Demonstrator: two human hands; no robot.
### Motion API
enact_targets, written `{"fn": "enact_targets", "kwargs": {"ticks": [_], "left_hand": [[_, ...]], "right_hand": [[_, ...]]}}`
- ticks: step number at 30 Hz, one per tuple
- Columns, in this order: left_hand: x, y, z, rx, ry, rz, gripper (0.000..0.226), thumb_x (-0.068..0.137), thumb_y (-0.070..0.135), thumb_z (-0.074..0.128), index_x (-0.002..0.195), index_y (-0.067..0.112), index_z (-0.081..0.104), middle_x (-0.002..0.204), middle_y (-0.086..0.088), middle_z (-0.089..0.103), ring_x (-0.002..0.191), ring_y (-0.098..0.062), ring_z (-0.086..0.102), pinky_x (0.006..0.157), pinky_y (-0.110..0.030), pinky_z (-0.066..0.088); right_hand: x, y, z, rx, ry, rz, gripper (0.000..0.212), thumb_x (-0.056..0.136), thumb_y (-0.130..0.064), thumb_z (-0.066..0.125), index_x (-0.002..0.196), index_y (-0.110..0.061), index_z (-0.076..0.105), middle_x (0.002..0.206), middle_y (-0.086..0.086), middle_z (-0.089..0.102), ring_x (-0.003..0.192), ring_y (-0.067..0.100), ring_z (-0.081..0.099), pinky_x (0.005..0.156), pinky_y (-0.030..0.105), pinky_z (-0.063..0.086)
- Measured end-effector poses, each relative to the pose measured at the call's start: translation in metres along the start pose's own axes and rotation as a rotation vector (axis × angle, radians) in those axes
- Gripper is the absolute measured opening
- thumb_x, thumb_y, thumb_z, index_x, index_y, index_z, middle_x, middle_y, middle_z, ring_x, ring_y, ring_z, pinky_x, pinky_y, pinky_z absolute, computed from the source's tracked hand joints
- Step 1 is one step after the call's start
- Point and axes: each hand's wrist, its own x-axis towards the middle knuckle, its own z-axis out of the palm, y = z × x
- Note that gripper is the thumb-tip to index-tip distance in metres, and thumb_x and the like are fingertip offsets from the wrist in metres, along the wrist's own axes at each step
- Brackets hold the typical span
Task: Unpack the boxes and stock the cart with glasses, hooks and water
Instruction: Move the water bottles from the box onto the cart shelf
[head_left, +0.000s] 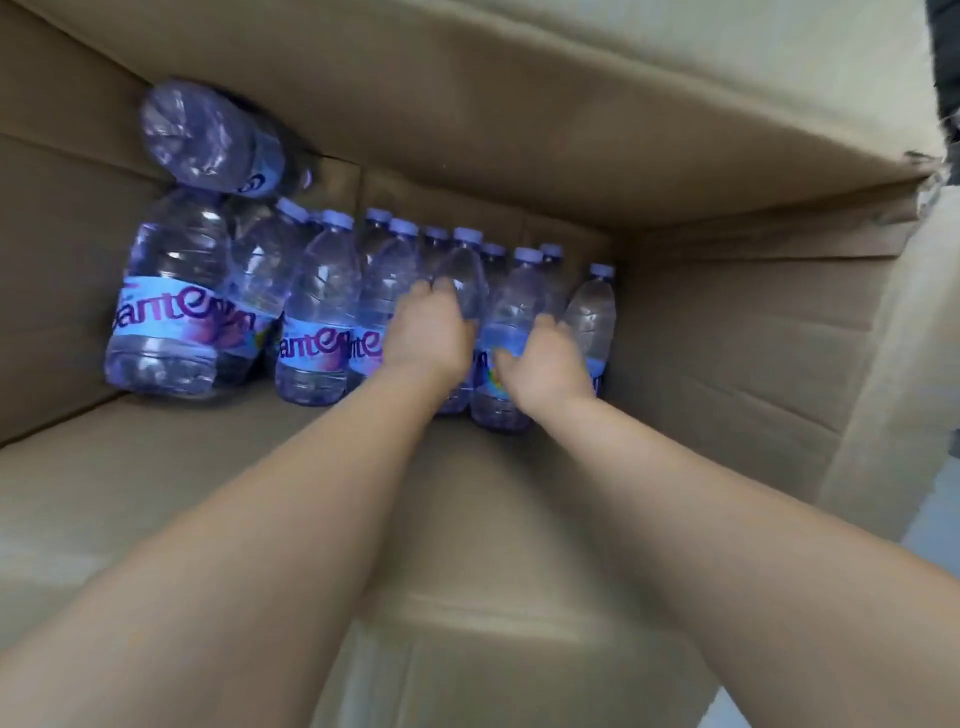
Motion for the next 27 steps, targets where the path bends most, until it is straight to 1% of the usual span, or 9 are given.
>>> {"fn": "enact_targets", "kwargs": {"ticks": [4, 7, 11, 15, 17, 20, 22, 24, 27], "left_hand": [[0.047, -0.002, 0.025, 0.077, 0.063, -0.019, 0.063, 0.091, 0.035, 0.057, 0.138, 0.002, 0.031, 0.137, -0.017, 0.032, 0.128, -0.034, 0.034, 0.101, -0.04, 0.034], [0.063, 0.004, 0.038, 0.213, 0.123, -0.072, 0.083, 0.084, 0.047, 0.062, 0.141, 0.0, 0.023, 0.139, -0.015, 0.028, 0.13, -0.031, 0.029, 0.099, -0.039, 0.035], [0.063, 0.014, 0.038, 0.173, 0.133, -0.157, 0.09, 0.076, 0.05, 0.07, 0.137, 0.002, 0.024, 0.138, -0.014, 0.03, 0.131, -0.029, 0.03, 0.1, -0.038, 0.034], [0.038, 0.018, 0.045, -0.014, 0.103, -0.082, 0.072, 0.077, 0.032, 0.074, 0.127, 0.005, 0.029, 0.131, -0.017, 0.044, 0.121, -0.035, 0.044, 0.09, -0.04, 0.038], [0.023, 0.015, 0.045, -0.147, 0.084, -0.011, 0.063, 0.077, 0.022, 0.072, 0.121, 0.004, 0.031, 0.125, -0.018, 0.046, 0.113, -0.038, 0.049, 0.081, -0.039, 0.039], [-0.004, 0.012, 0.028, -0.293, 0.141, 0.043, 0.058, 0.073, 0.018, 0.074, 0.117, 0.004, 0.038, 0.121, -0.017, 0.045, 0.109, -0.036, 0.048, 0.085, -0.038, 0.041], [-0.034, 0.016, 0.006, -0.408, 0.189, 0.007, 0.06, 0.071, 0.019, 0.076, 0.117, 0.003, 0.042, 0.12, -0.015, 0.044, 0.109, -0.032, 0.047, 0.084, -0.029, 0.036], [-0.061, 0.019, -0.012, -0.485, 0.231, -0.047, 0.061, 0.07, 0.022, 0.078, 0.118, 0.004, 0.045, 0.115, -0.011, 0.043, 0.105, -0.025, 0.046, 0.073, -0.019, 0.03], [-0.117, 0.029, -0.055, -0.521, 0.3, -0.047, 0.061, 0.066, 0.022, 0.081, 0.116, 0.01, 0.049, 0.103, -0.002, 0.038, 0.09, -0.015, 0.043, 0.064, -0.015, 0.026]], "right_hand": [[0.046, 0.006, 0.029, 0.16, -0.014, 0.158, 0.084, 0.077, -0.032, 0.074, 0.138, -0.006, 0.023, 0.14, 0.017, 0.03, 0.127, 0.036, 0.039, 0.101, 0.036, 0.038], [0.067, 0.015, 0.038, 0.292, -0.052, 0.179, 0.107, 0.066, -0.029, 0.083, 0.144, -0.013, 0.012, 0.139, 0.015, 0.036, 0.124, 0.033, 0.044, 0.1, 0.038, 0.043], [0.067, 0.021, 0.038, 0.325, -0.047, 0.151, 0.087, 0.066, -0.026, 0.083, 0.13, -0.01, 0.026, 0.128, 0.012, 0.043, 0.112, 0.031, 0.054, 0.091, 0.041, 0.05], [0.044, 0.027, 0.033, 0.259, 0.038, 0.173, 0.074, 0.071, -0.029, 0.077, 0.124, -0.01, 0.028, 0.128, 0.011, 0.037, 0.112, 0.035, 0.051, 0.078, 0.036, 0.046], [0.031, 0.032, 0.025, 0.217, 0.067, 0.163, 0.078, 0.07, -0.03, 0.077, 0.126, -0.01, 0.027, 0.13, 0.011, 0.036, 0.113, 0.036, 0.05, 0.081, 0.037, 0.043], [0.005, 0.032, 0.005, 0.214, 0.14, 0.093, 0.085, 0.067, -0.029, 0.08, 0.131, -0.012, 0.027, 0.132, 0.01, 0.037, 0.113, 0.037, 0.051, 0.085, 0.038, 0.044], [-0.022, 0.026, -0.013, 0.254, 0.186, 0.027, 0.087, 0.064, -0.028, 0.081, 0.133, -0.013, 0.029, 0.132, 0.009, 0.038, 0.112, 0.036, 0.052, 0.087, 0.038, 0.045], [-0.043, 0.02, -0.026, 0.299, 0.216, 0.002, 0.087, 0.063, -0.028, 0.081, 0.133, -0.012, 0.031, 0.13, 0.008, 0.039, 0.111, 0.034, 0.052, 0.086, 0.037, 0.046], [-0.093, 0.009, -0.061, 0.363, 0.234, -0.088, 0.087, 0.06, -0.027, 0.082, 0.132, -0.012, 0.035, 0.126, 0.005, 0.039, 0.113, 0.028, 0.05, 0.089, 0.038, 0.047]]}}
